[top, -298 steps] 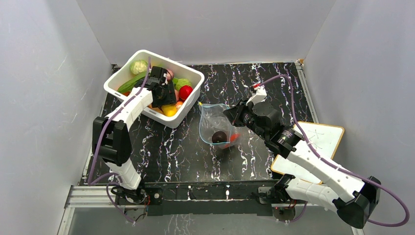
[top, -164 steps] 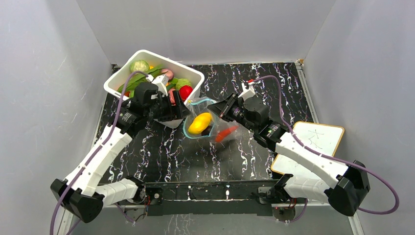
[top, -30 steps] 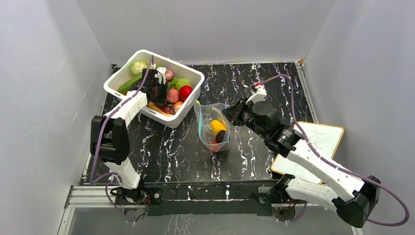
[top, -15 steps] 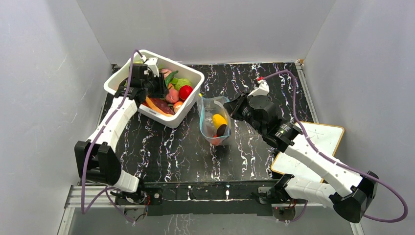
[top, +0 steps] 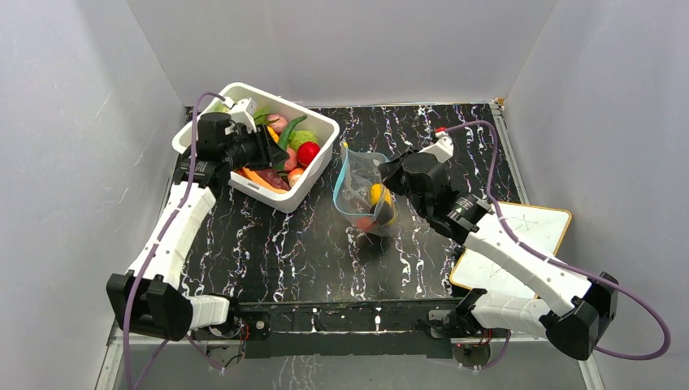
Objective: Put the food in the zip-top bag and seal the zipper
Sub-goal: Place the fake vegetable in the zipper food storage bag.
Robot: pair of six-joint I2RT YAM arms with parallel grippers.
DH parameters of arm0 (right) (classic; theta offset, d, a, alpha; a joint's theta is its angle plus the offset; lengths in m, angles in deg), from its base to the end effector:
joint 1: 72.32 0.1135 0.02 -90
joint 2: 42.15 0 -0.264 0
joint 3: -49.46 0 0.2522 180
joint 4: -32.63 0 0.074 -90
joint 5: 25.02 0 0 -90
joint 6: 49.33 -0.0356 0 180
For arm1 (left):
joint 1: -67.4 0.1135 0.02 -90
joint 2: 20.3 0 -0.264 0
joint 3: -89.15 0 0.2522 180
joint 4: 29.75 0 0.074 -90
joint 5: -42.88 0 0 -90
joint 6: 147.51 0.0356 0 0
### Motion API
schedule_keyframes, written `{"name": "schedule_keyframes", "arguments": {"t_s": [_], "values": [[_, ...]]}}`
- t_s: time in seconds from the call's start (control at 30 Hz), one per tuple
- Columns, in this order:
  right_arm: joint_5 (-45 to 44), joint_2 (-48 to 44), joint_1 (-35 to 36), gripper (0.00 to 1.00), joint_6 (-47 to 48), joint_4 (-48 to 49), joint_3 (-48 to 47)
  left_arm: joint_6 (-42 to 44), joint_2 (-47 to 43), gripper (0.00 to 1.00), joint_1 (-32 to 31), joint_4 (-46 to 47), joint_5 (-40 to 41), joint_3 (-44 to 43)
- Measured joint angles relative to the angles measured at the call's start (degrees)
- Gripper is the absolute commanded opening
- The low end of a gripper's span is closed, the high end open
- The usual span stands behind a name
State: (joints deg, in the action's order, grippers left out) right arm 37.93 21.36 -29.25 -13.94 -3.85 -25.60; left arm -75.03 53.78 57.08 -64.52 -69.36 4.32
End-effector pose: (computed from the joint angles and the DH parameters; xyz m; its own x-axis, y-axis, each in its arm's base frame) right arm 0.1902 0.1556 0.3557 -0.4285 0.5933 -0.6814 0.0733 0.7746 0.6283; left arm 0.2859 -0.0658 0.3709 -0.5342 -0.1860 -0.8247 0.3619 0.8313 -0.4219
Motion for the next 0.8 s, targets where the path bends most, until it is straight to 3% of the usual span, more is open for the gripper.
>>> {"name": "schedule_keyframes", "arguments": {"t_s": [0.4, 0.8], "values": [[3.8, 7.8, 0.0, 0.00, -6.7, 11.4, 3.0, -10.6, -4.9, 0.12, 0.0, 0.3, -13.6, 4.7], [4.9, 11.8, 0.2, 0.00, -5.9, 20.9, 3.1, -10.0, -11.6, 0.10, 0.0, -13.8, -16.2, 4.7]]}}
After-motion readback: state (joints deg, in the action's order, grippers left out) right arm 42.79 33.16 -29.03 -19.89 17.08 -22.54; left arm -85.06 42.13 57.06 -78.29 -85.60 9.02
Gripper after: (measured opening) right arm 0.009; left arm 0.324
